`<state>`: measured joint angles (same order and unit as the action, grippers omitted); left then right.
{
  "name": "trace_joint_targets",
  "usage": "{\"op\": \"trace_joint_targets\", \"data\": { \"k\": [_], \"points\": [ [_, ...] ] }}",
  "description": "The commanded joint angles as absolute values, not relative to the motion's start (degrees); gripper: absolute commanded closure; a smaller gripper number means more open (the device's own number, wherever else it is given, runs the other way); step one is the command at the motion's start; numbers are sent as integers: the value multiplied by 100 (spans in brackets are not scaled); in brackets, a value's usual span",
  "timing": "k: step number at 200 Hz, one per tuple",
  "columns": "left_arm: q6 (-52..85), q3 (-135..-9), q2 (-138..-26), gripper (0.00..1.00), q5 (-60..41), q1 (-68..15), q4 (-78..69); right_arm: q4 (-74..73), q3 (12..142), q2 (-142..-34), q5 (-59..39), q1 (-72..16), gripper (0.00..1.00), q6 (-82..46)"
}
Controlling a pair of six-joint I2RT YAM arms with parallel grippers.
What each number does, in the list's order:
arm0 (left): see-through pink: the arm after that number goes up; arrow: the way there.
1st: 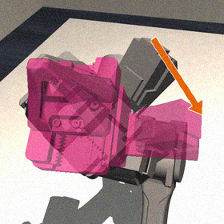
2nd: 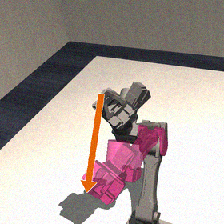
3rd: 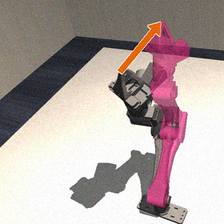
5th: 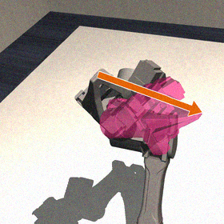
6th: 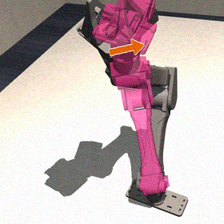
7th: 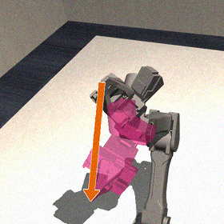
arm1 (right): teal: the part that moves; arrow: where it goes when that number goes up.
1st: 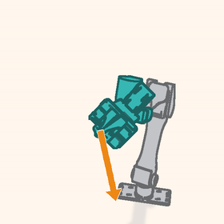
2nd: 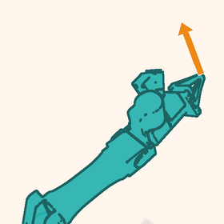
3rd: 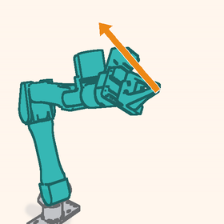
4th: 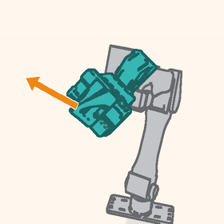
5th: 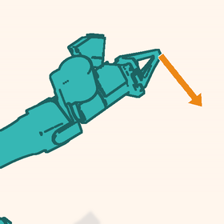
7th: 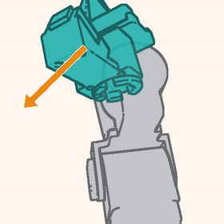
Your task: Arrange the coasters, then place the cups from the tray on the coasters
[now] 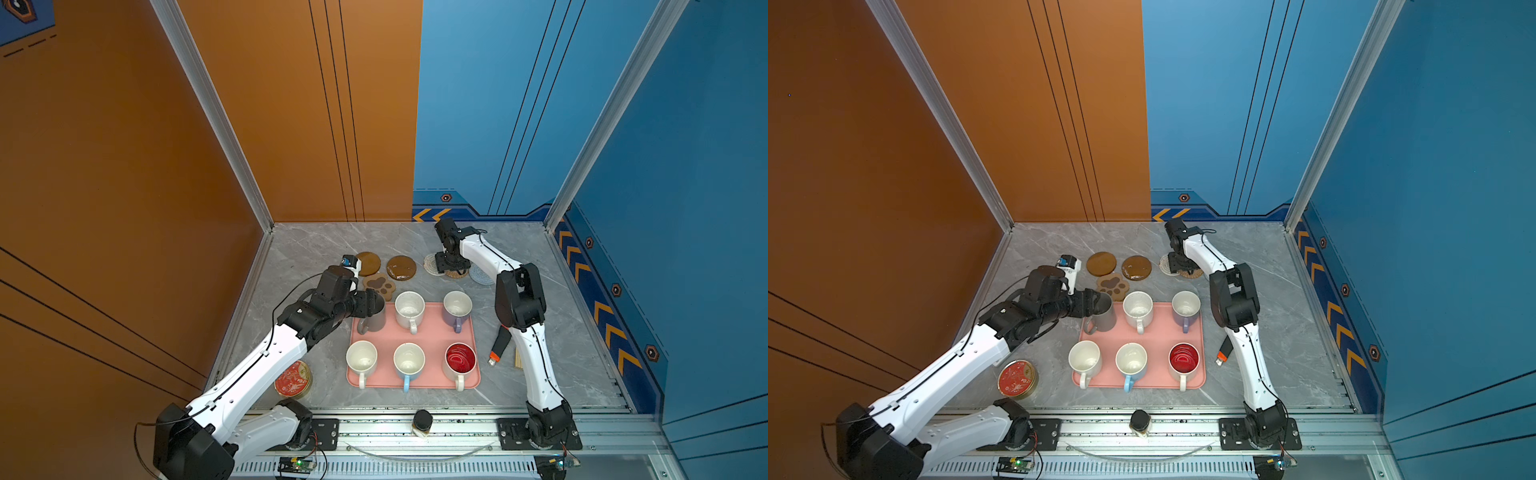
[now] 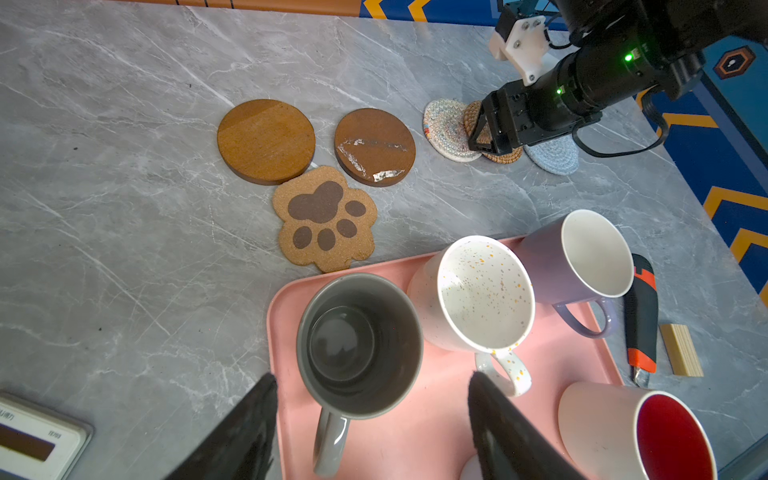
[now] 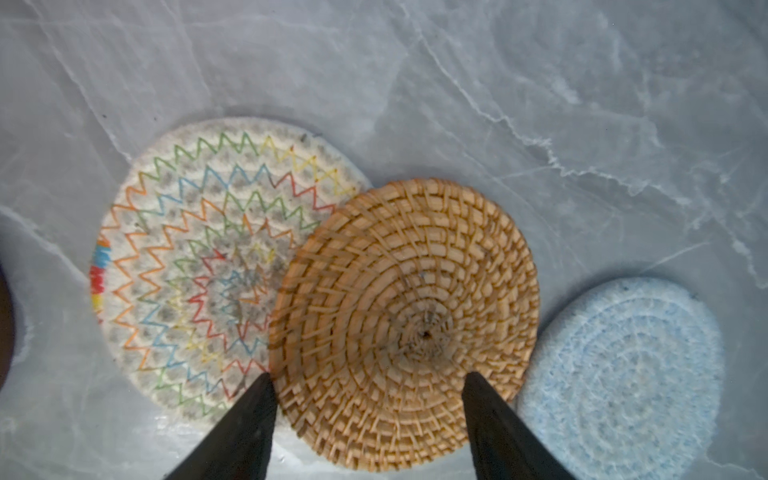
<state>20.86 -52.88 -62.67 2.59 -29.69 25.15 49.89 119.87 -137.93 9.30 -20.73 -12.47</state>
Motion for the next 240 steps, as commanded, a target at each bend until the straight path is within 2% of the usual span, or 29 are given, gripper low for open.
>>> {"op": "trace_joint_targets", "data": {
  "k": [1, 60, 81, 92, 126, 142, 240],
  "points": [
    [2074, -5284, -6302, 27, 324, -2978, 2619, 4905, 11868, -13414, 1037, -1983, 35, -1381],
    [2074, -5329, -6365, 27, 300, -2982, 2622, 4878, 11777, -13291, 1014, -1796, 40, -1398],
    [2074, -5350, -6379, 27, 299, -2979, 2619, 4806, 11777, -13287, 971, -1797, 46, -1407],
    [2071, -5362, -6387, 27, 297, -2975, 2619, 4752, 11777, -13311, 935, -1790, 53, -1436],
    [2071, -5381, -6416, 27, 292, -2984, 2619, 4660, 11800, -13444, 625, -1669, 88, -1616],
    [2072, -5379, -6416, 27, 288, -2982, 2619, 4658, 11763, -13482, 515, -1600, 100, -1690],
    [2104, -5449, -6539, 28, 261, -3006, 2620, 4315, 11077, -13448, 103, -1238, 100, -1902]
  ]
}}
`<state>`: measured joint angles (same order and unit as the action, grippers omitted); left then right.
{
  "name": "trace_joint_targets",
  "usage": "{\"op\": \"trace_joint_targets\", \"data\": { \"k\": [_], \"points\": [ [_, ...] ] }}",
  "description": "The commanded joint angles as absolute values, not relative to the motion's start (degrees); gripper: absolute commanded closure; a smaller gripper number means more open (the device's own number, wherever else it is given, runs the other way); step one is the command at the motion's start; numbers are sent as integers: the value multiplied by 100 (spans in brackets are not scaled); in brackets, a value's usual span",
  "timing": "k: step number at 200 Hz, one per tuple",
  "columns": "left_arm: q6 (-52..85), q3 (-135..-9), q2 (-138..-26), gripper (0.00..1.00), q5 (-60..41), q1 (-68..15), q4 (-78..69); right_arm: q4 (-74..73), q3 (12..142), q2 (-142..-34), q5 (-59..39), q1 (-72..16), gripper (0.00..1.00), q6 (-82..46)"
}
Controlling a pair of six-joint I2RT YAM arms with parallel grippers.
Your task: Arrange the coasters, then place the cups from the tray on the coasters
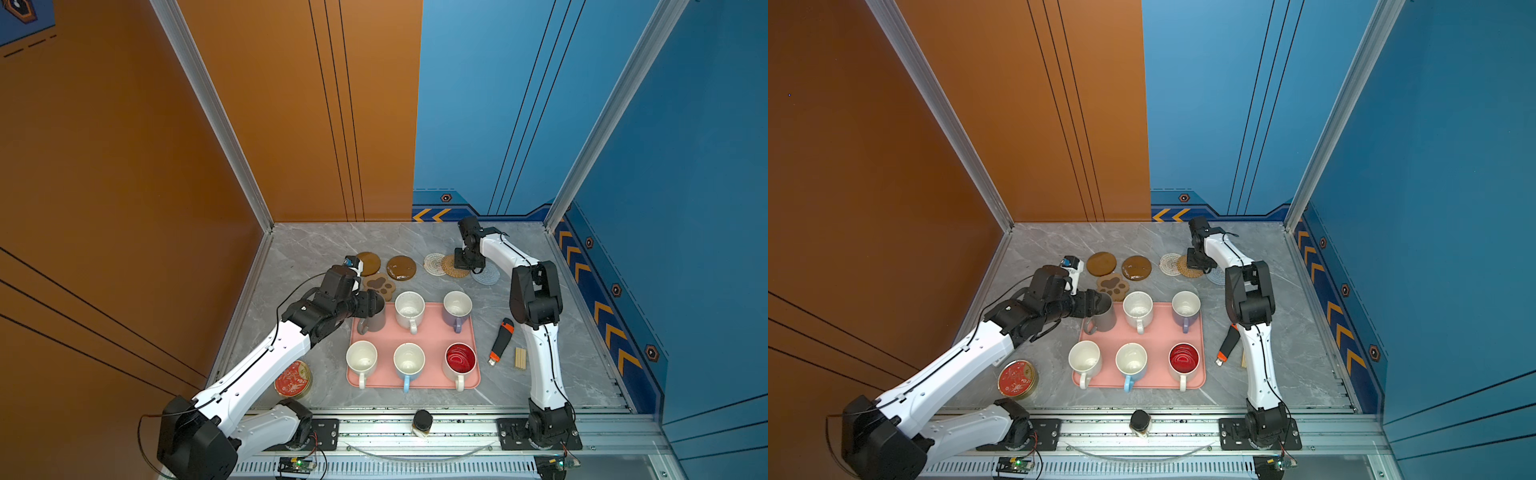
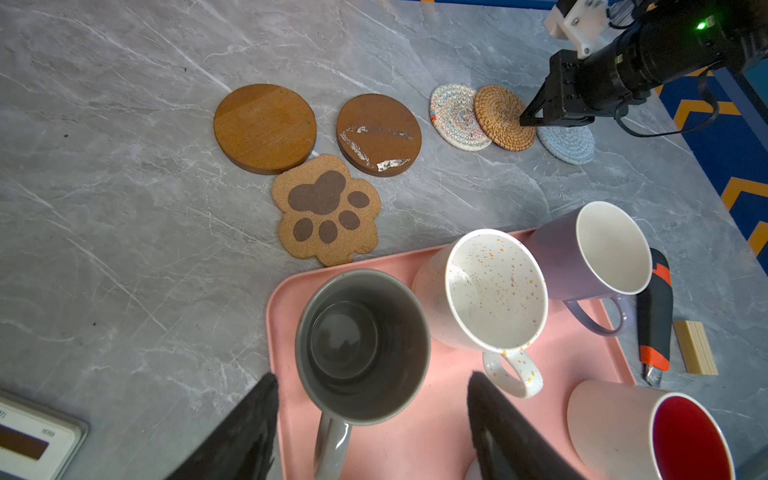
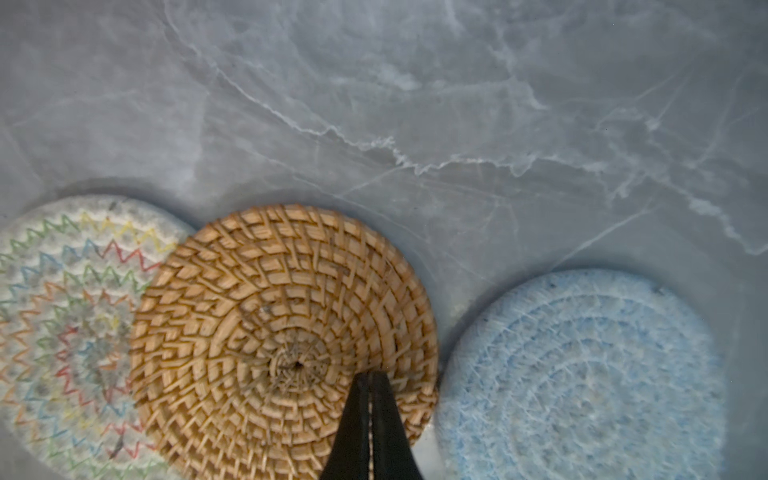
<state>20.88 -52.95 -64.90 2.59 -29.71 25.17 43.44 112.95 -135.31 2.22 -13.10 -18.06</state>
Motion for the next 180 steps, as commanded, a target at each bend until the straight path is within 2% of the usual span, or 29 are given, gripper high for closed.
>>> {"op": "trace_joint_targets", "data": {
  "k": [1, 180],
  "points": [
    [2107, -5449, -6539, 28, 263, -3001, 2619, 4315, 11067, -13443, 104, -1234, 100, -1900],
    [2118, -5580, -6716, 28, 268, -3111, 2618, 4148, 10706, -13192, 29, -766, 100, -1866]
  ]
}}
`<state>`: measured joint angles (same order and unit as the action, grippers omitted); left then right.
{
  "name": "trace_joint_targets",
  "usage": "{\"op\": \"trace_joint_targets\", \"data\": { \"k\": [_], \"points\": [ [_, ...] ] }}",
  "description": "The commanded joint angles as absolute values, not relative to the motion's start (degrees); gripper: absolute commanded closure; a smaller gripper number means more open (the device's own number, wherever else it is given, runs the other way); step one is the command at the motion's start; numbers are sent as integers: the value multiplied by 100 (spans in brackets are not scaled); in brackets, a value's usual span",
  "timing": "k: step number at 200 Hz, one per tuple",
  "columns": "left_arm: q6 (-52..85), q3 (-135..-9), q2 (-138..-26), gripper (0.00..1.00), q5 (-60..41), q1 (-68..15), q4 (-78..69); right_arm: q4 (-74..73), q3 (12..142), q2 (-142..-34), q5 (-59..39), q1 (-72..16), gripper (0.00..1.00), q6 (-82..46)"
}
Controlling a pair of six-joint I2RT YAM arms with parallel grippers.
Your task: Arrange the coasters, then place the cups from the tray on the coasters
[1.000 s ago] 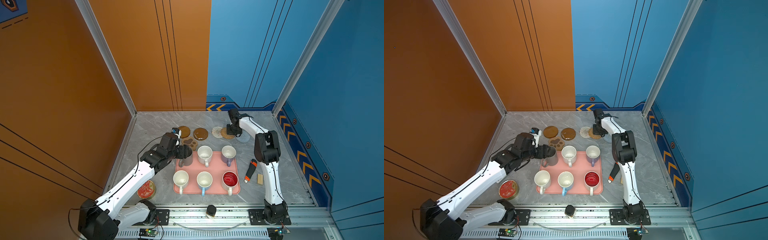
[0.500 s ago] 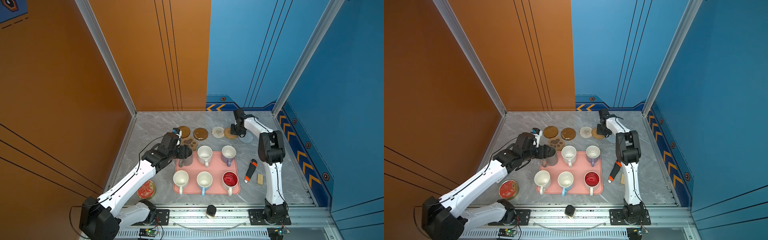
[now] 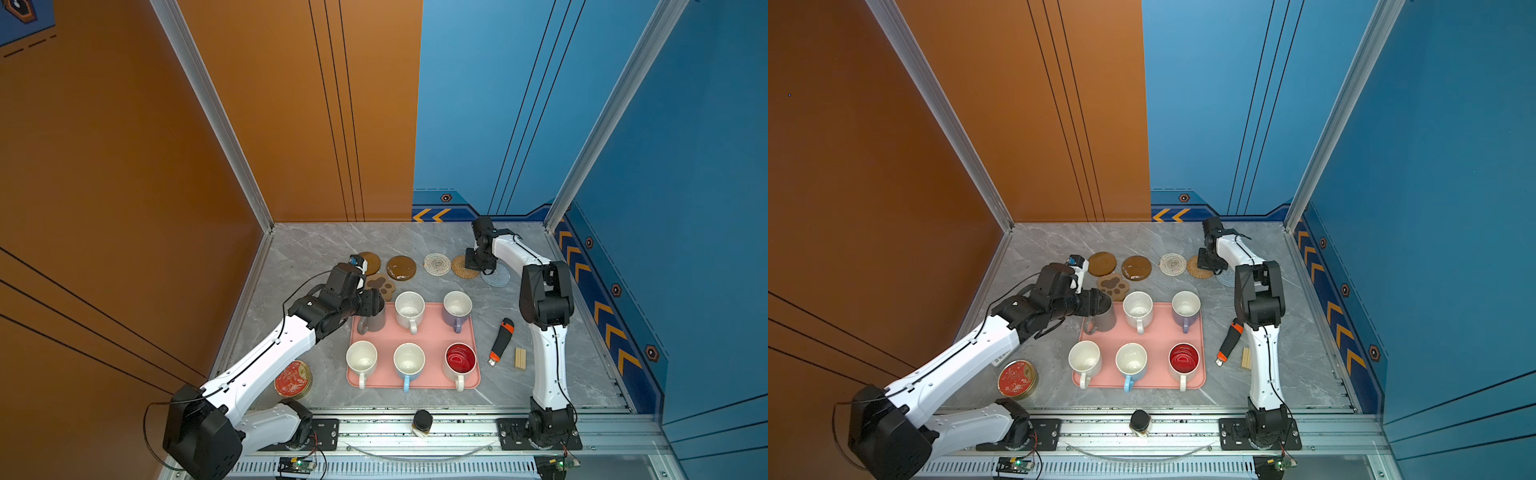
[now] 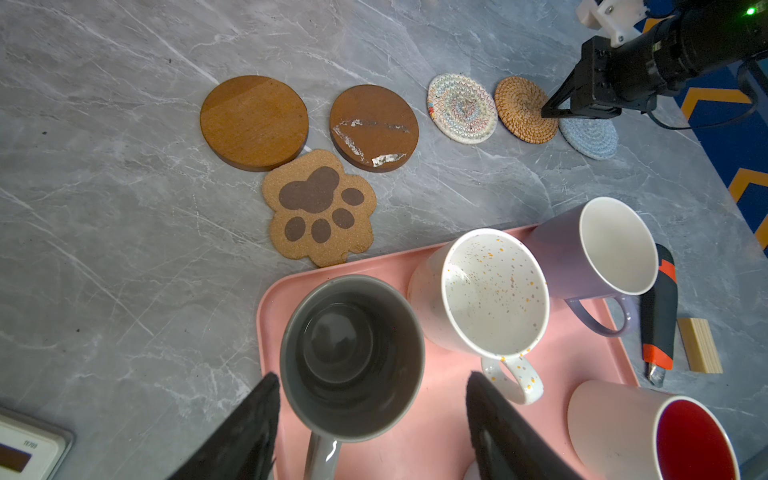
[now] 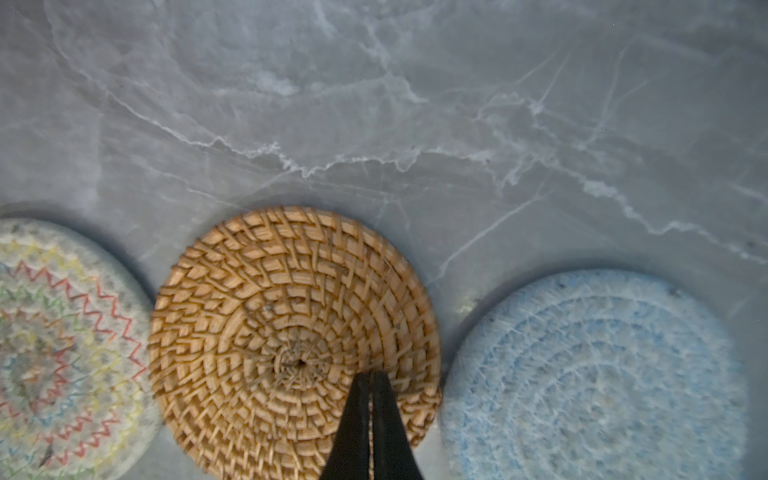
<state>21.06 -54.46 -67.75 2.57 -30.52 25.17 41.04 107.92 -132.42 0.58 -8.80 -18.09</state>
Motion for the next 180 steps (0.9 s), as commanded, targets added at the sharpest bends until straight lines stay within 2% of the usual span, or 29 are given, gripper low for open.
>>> {"op": "trace_joint_targets", "data": {
  "k": [1, 128, 139, 180],
  "points": [
    [2114, -5576, -6715, 28, 270, -3111, 2623, 4148, 10701, -13192, 27, -761, 100, -1864],
    [2092, -5728, -6770, 28, 261, -3138, 2620, 4083, 10679, -12862, -259, -709, 100, -1851],
    [2092, -5743, -6792, 28, 261, -3138, 2619, 4031, 10680, -12754, -306, -737, 94, -1868],
    [2099, -5775, -6829, 29, 264, -3166, 2619, 3724, 10692, -12333, -609, -924, 89, -2028]
  ]
}}
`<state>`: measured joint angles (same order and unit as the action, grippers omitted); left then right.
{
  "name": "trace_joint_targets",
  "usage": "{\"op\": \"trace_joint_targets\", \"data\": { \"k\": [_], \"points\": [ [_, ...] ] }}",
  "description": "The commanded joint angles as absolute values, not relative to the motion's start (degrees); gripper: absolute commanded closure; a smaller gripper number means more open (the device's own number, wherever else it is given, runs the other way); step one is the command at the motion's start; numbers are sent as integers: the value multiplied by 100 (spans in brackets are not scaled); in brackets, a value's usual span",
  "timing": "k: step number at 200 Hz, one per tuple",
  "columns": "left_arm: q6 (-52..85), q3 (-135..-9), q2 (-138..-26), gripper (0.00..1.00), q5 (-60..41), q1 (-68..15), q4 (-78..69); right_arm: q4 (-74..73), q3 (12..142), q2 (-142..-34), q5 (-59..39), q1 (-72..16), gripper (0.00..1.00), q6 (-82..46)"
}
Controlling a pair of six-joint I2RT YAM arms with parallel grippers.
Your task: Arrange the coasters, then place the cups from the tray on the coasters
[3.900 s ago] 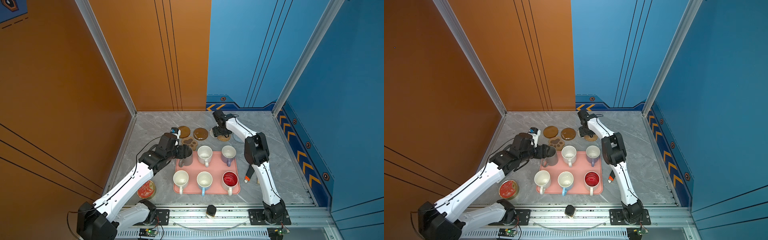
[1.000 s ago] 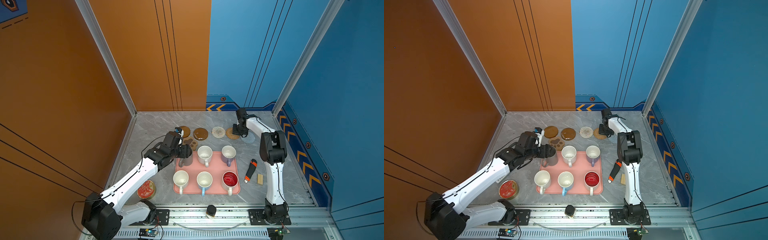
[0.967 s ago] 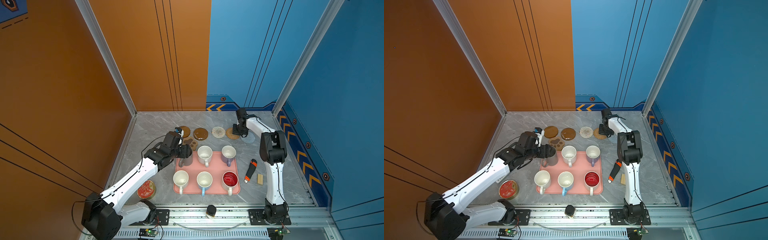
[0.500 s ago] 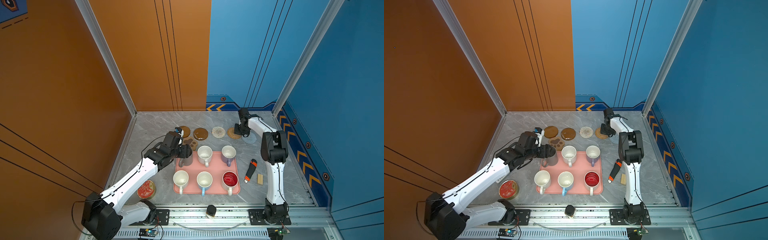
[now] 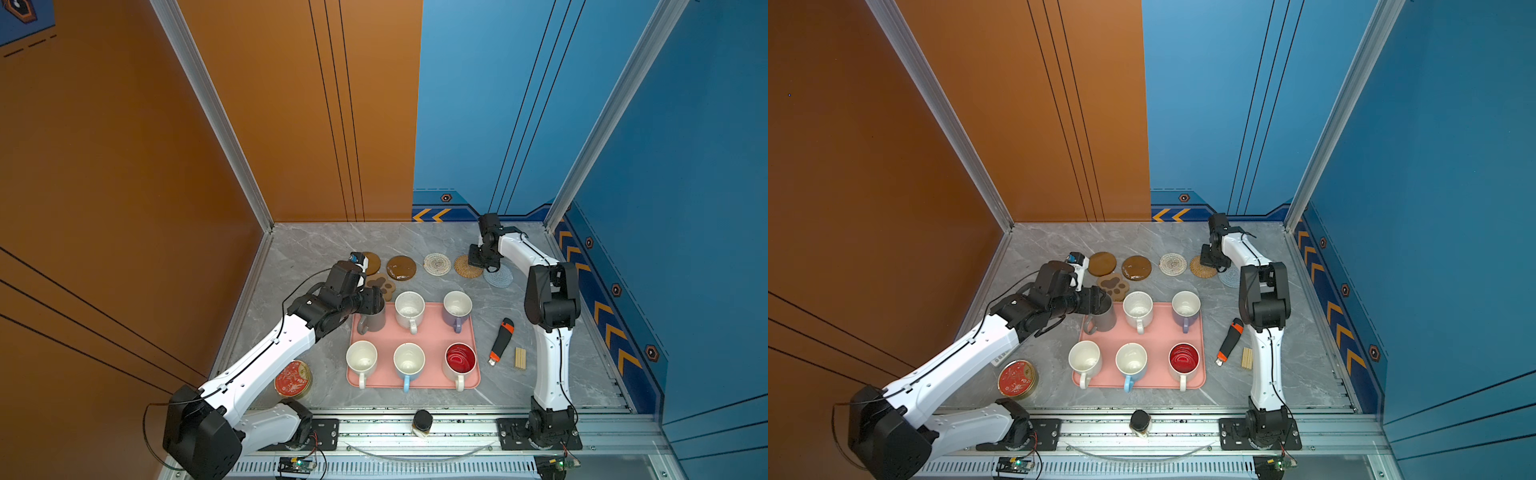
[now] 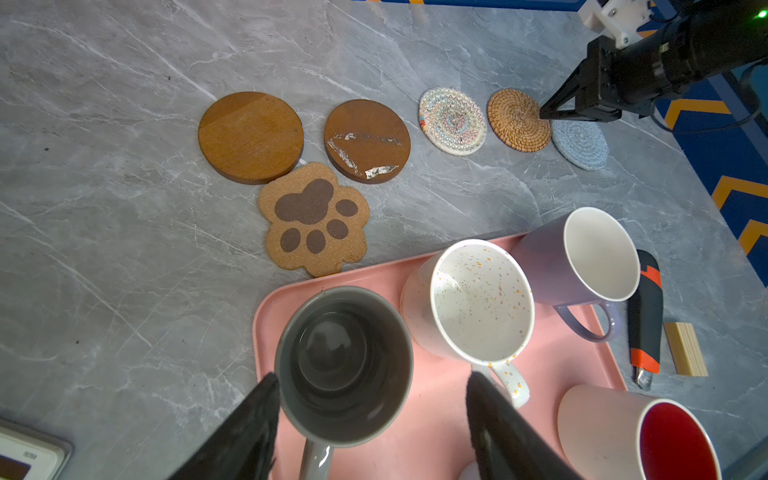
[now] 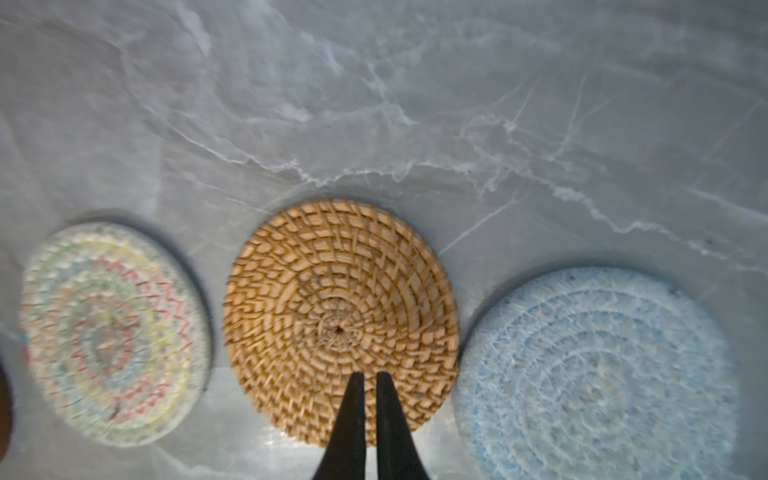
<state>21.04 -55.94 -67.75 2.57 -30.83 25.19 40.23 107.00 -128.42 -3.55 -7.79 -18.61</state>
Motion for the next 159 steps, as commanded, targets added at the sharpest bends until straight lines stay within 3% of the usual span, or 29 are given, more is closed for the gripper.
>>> {"op": "trace_joint_targets", "data": {
  "k": [1, 72, 159],
  "points": [
    [2100, -5775, -6829, 29, 264, -3170, 2624, 3721, 10690, -12328, -612, -928, 88, -2033],
    [2168, -5648, -6600, 31, 402, -3229, 2618, 3455, 11019, -12735, -632, -1661, 88, -2230],
    [2127, -5269, -5949, 31, 621, -3227, 2620, 3530, 11560, -13650, -784, -1955, 100, -2584]
  ]
}}
